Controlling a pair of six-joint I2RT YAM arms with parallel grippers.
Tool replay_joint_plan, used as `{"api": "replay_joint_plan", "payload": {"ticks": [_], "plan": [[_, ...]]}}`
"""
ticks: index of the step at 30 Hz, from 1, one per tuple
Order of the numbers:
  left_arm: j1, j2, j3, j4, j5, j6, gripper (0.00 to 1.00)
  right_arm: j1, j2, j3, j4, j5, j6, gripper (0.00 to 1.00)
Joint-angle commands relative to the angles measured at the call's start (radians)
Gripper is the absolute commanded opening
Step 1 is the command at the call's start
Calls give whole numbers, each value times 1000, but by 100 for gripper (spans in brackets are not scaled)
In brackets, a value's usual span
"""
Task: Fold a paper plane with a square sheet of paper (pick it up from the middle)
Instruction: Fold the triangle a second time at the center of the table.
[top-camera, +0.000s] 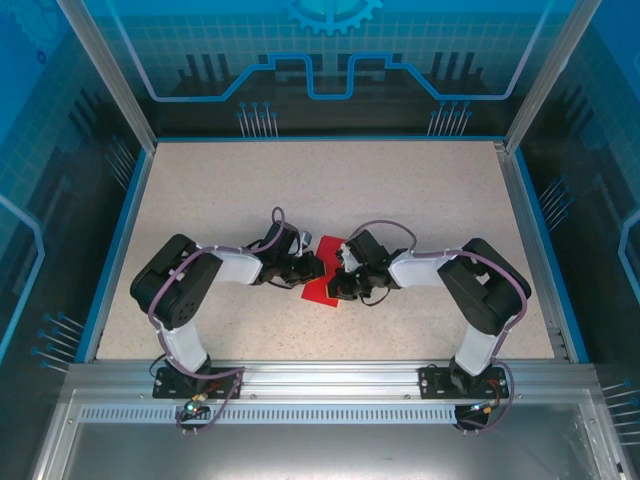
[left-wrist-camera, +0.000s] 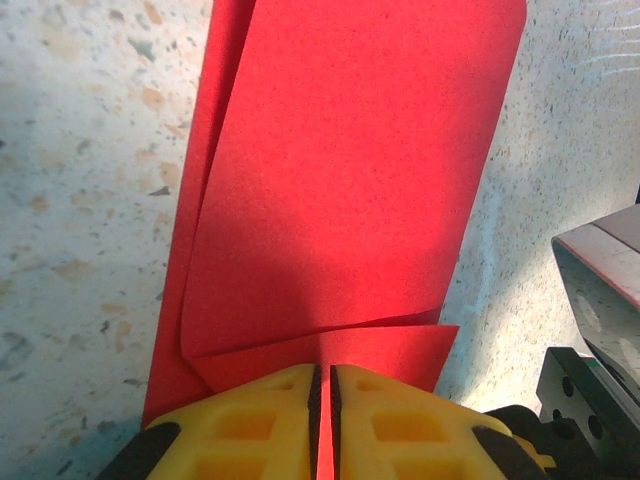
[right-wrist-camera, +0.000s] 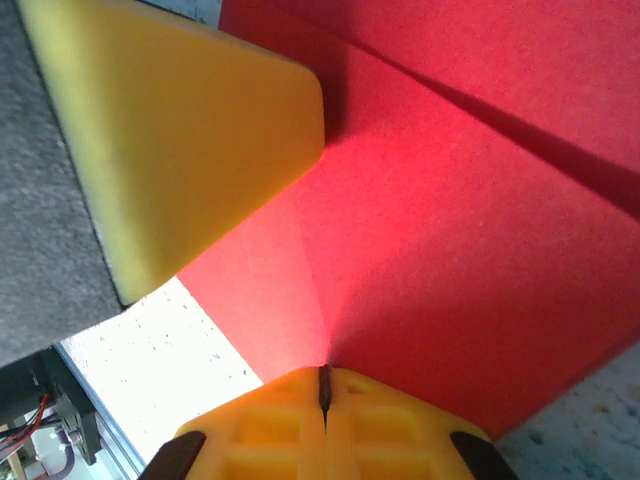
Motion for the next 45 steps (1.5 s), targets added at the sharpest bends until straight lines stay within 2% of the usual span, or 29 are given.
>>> {"api": "replay_joint_plan", "payload": {"ticks": [1, 7, 13, 21, 36, 45], "plan": [[-3, 49, 0, -71, -53, 22, 15, -5, 18, -58, -44, -11, 4, 2], [-2, 49, 3, -76, -53, 22, 15, -11, -63, -85, -43, -36, -6, 4], [-3, 53, 5, -74, -50, 18, 15, -12, -29, -107, -51, -53, -26, 4], [-3, 50, 7, -78, -49, 19, 15, -16, -98, -141, -51, -52, -21, 5], [-3, 39, 2, -77, -48, 14, 15, -20, -111, -197, -56, -43, -27, 5], [-3, 45, 3, -73, -45, 12, 15, -30, -201, -79, -80, -12, -13, 6]]}}
